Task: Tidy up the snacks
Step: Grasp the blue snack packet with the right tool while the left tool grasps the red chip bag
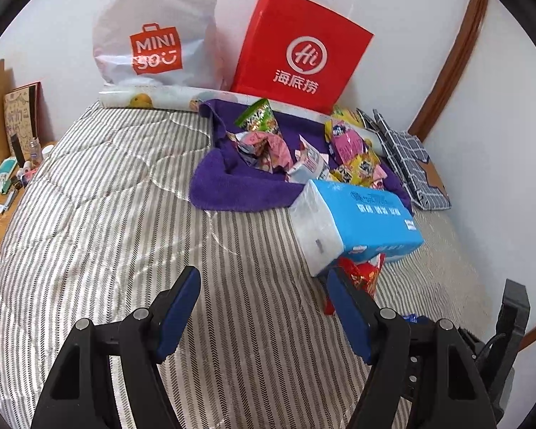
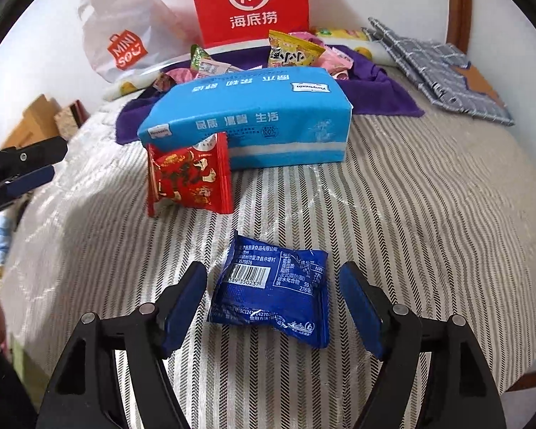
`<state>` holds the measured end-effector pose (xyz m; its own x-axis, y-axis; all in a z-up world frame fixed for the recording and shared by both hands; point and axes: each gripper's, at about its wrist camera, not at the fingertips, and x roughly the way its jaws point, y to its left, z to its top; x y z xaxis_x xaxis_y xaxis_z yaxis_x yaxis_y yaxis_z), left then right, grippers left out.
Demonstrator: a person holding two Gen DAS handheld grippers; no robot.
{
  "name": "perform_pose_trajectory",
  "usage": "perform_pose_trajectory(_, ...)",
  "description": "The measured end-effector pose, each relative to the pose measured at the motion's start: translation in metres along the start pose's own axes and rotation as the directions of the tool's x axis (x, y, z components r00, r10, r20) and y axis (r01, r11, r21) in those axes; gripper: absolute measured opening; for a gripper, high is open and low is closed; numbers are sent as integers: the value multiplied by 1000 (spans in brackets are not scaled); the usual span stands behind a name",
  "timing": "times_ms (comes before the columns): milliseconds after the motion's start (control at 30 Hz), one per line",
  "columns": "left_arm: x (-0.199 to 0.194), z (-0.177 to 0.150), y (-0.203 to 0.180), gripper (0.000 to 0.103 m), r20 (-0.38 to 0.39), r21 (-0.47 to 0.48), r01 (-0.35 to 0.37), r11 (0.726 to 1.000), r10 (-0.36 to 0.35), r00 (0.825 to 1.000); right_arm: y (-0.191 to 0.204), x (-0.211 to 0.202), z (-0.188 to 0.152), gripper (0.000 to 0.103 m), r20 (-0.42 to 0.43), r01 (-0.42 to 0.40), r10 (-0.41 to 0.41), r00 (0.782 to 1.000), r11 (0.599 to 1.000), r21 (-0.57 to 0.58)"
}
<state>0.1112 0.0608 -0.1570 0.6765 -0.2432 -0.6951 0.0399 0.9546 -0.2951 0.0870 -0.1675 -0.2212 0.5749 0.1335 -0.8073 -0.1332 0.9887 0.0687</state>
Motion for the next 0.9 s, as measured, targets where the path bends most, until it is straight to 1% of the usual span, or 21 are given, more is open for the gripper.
perform_pose_trajectory(67, 3, -2, -3, 72, -12, 12, 0, 1000, 0, 1000, 4, 1, -2, 69, 18, 60, -59, 998, 998, -25)
perform_pose_trajectory(100, 5, -3, -5, 72, -17, 17, 0, 1000, 0, 1000, 4, 0, -2, 66, 23, 58, -58, 998, 998, -24)
perform_pose_trajectory(200, 9, -5, -11, 72, -27, 41, 3, 999, -2, 1000, -3, -2, -2, 51, 32, 54, -53, 998, 998, -23)
perform_pose_trajectory(300, 15, -8, -20, 72, -44, 59, 19, 998, -16, 999, -8, -3, -1, 44, 33, 40, -39, 999, 998, -46)
perform_pose_trajectory(433, 24, -13, -36, 72, -68, 94, 43, 995, -37, 997, -15, -5, -1, 43, 36, 21, -19, 999, 998, -53)
perform_pose_trajectory(600, 44, -18, -56, 72, -108, 117, 70, 991, -57, 992, -33, -13, 3, 43, 63, 7, -5, 998, 1000, -24)
perform_pose_trajectory(767, 66, -23, -75, 72, -138, 125, 50, 991, -32, 990, -56, -25, 11, 43, 110, 40, -39, 993, 999, -3)
perform_pose_trajectory(900, 74, -24, -86, 72, -113, 135, 22, 991, -6, 994, -76, -27, 17, 43, 143, 79, -80, 987, 997, 8)
